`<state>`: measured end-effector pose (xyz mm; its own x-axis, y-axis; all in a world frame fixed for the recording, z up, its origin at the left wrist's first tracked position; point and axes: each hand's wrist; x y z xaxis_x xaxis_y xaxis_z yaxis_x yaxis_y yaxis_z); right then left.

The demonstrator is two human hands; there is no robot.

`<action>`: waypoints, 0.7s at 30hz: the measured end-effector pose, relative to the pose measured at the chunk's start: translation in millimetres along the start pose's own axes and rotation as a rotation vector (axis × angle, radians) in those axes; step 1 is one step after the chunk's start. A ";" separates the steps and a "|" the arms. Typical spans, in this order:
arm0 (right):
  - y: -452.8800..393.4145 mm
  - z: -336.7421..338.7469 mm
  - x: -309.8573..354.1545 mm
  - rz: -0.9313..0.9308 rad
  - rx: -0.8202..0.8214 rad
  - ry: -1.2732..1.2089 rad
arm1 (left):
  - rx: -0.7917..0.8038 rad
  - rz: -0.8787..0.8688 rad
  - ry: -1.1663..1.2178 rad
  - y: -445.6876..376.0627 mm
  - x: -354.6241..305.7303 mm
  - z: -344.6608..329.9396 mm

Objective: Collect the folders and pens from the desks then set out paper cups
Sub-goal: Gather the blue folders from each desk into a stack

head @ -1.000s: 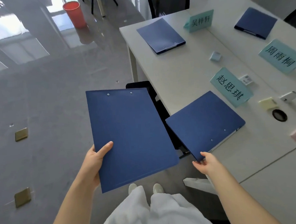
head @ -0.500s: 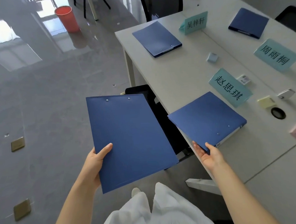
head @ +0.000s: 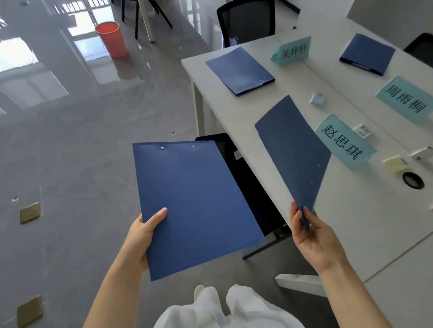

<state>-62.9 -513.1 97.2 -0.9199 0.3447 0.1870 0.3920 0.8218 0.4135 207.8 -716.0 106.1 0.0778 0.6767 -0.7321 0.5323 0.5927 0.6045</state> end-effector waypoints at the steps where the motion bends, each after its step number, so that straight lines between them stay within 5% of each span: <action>1: 1.2 -7.1 -3.8 -0.024 0.017 0.053 | -0.002 -0.007 0.005 1.4 -1.5 2.8; 12: -14.9 -78.9 -60.5 -0.299 0.272 0.830 | -0.069 -0.075 0.104 21.5 -21.9 63.0; 21: -49.8 -106.0 -114.0 -0.520 0.359 1.214 | -0.112 -0.111 0.192 19.5 -45.1 102.9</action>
<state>23.6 -641.4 149.8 -0.2978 -0.4948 0.8164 -0.1880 0.8688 0.4581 301.4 -779.9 118.6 -0.1431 0.6688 -0.7296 0.4311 0.7057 0.5623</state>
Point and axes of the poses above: each hand's wrist, its own y-axis away from the middle knuckle, its own z-axis out of the back of the hand, x = y × z, and after that the axes turned 15 degrees about x, right-handed
